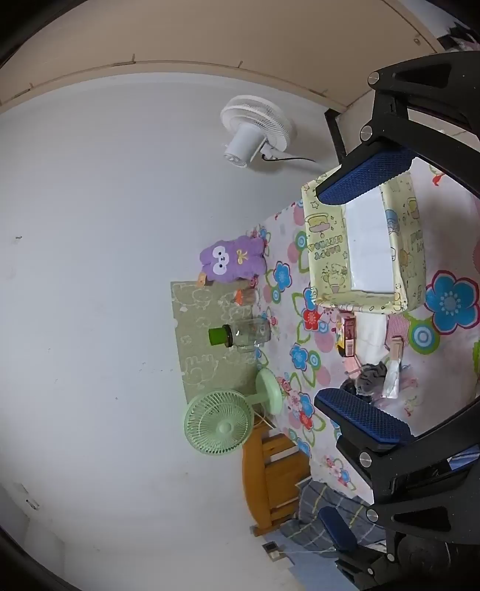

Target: Organize soft objects

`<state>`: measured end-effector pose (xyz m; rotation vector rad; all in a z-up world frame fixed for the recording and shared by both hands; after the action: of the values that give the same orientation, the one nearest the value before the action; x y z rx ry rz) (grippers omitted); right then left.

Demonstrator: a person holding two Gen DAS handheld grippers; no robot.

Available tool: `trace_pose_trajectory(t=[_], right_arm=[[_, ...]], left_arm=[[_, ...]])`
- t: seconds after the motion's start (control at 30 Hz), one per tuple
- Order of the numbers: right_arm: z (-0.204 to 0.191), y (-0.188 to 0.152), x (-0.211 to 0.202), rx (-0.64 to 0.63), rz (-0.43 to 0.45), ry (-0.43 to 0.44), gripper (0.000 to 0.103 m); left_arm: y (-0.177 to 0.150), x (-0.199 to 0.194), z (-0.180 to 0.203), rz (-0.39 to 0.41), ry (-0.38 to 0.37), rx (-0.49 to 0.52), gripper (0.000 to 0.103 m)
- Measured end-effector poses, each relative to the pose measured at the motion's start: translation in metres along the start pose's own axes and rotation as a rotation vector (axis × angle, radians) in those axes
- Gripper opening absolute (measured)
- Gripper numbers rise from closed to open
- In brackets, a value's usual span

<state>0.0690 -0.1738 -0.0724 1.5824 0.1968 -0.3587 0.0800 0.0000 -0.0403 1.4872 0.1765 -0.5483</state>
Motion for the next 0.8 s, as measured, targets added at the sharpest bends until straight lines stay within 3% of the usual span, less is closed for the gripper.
trace_pose_trajectory(t=[0.07, 0.3, 0.8], right_arm=[[0.001, -0.001, 0.0, -0.003, 0.006, 0.001, 0.101], [-0.006, 0.003, 0.006, -0.051, 0.006, -0.021, 0.101], [-0.02, 0.0, 0.008, -0.042, 0.001, -0.017, 0.101]], left_arm=[[-0.002, 0.002, 0.0, -0.022, -0.023, -0.036, 0.102], [0.008, 0.003, -0.004, 0.005, 0.003, -0.023, 0.102], [0.004, 0.01, -0.008, 0.014, -0.042, -0.017, 0.102]])
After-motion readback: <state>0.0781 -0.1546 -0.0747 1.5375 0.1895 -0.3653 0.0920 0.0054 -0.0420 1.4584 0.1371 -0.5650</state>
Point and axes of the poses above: each gripper's, at about its wrist camera, not at the fingertips, and x roughly the way its jaws point, z to its right, y to its top, the point moved 9 cm from there along x, roughly the way its jaws point, and after that the axes turned 14 degrees about -y, right-handed, at the moved point
